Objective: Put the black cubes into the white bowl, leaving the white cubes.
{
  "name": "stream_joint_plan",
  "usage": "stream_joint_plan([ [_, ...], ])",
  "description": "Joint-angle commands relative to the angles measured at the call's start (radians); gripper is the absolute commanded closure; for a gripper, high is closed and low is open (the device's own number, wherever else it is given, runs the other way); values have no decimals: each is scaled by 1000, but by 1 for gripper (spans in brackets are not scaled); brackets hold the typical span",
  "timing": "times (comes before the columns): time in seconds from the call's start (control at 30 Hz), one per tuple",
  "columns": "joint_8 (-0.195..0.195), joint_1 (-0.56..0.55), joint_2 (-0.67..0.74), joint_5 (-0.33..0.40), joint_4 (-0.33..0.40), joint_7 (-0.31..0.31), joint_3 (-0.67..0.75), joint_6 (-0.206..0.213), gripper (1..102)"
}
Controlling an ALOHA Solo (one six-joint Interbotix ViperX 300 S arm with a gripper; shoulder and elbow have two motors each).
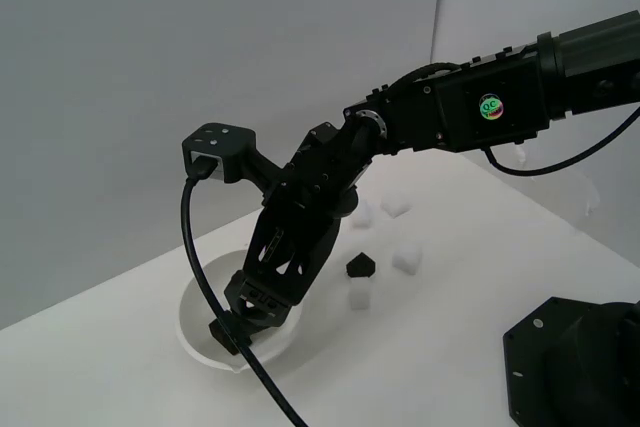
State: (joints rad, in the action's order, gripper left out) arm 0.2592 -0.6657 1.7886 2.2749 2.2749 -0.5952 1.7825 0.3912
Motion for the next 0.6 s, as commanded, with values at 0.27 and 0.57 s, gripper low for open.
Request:
stream_joint_plan([
  [0.27, 15, 120, 103, 9, 15, -15, 107, -28, 3],
  [0.57, 41, 301, 173, 167, 167, -20, 179, -51, 3],
])
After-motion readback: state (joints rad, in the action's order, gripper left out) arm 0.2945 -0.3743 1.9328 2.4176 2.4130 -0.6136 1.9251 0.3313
